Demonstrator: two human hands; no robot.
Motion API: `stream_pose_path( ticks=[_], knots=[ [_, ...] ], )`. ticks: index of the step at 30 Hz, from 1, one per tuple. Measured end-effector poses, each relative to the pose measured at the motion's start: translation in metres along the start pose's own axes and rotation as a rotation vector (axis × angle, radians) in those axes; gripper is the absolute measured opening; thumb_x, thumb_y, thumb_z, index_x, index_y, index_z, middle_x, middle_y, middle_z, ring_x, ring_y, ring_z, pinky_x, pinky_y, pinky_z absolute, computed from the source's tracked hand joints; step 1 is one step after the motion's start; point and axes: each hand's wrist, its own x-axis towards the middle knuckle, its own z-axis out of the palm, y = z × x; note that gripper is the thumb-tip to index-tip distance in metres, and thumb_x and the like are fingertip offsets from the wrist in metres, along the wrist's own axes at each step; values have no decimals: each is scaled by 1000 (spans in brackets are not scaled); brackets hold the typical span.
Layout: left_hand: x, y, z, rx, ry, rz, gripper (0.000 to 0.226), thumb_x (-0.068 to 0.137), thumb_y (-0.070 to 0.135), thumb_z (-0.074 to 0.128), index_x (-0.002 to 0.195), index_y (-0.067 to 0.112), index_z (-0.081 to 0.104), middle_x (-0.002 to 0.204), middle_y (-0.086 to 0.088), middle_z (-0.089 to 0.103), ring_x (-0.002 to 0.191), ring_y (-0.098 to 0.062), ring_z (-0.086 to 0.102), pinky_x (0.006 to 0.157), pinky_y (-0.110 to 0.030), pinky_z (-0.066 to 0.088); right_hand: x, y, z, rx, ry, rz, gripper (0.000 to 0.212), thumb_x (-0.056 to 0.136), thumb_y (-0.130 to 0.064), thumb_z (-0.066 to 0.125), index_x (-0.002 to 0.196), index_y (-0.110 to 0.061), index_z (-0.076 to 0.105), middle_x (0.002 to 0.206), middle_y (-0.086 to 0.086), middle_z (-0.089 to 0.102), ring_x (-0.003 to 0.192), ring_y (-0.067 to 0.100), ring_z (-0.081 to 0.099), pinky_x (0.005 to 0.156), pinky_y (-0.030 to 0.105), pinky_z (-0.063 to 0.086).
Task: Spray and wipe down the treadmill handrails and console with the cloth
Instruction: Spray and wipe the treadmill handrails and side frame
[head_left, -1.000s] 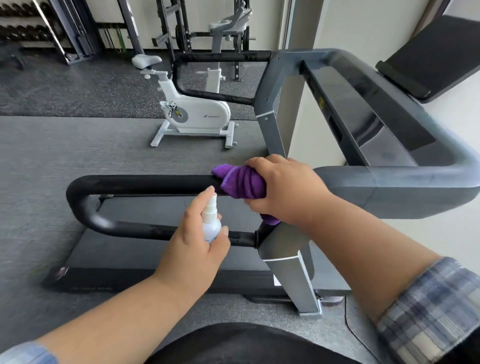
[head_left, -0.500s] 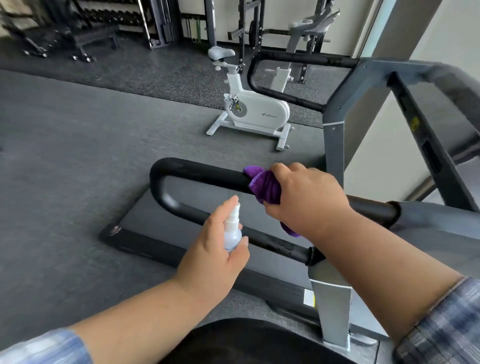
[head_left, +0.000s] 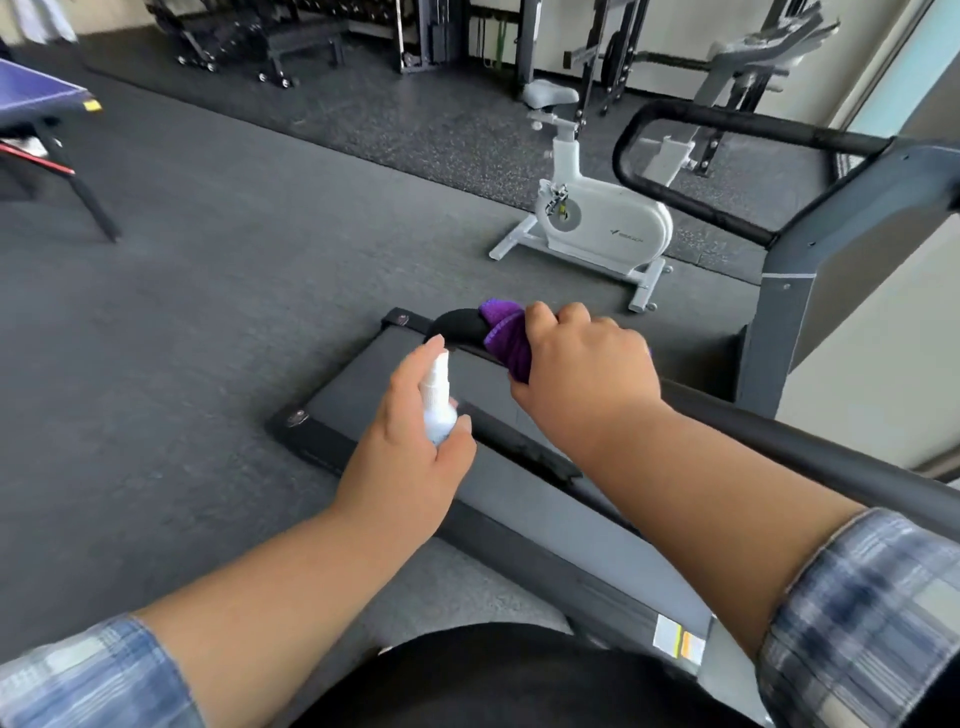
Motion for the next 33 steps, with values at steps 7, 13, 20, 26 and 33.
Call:
stream_pose_path(
  ticks=[7,13,20,26,33],
  knots=[
    [21,-22,-19,-63,-86,-30,67,82,35,58,132,65,25,128,33,50,115,21,45,84,6,31,45,-60,-5,-30,-109,-66,37,88,-34,63,117,-18,44,89,5,38,70,27,43,58,37,32],
    [52,-45,-42,-133,-157,-16,66,77,51,55,130,72,22,130,56,33,119,20,43,90,-12,39,81,-99,-25,-137,-377,-185,41,91,-31,57,129,-20,47,111,9,47,98,33,54,73,40,45],
    [85,-92,-58,-191,-222,-46,65,75,50,56,123,78,23,119,23,60,88,4,64,63,-1,44,101,-115,-25,-177,-527,-126,34,92,-37,55,124,-26,51,99,7,37,87,33,43,86,47,48],
    [96,-117,-59,-225,-259,-14,66,77,47,56,124,78,22,105,22,62,78,0,63,58,-2,44,106,-145,1,-387,-492,-174,23,94,-31,55,115,-24,61,93,8,43,82,33,42,86,51,46],
    [79,-140,-70,-220,-239,-12,76,86,27,64,125,77,22,104,12,64,87,4,63,62,1,41,103,-183,32,-634,-570,-315,29,88,-25,51,114,-19,63,103,11,58,93,38,52,86,56,42]
  ],
)
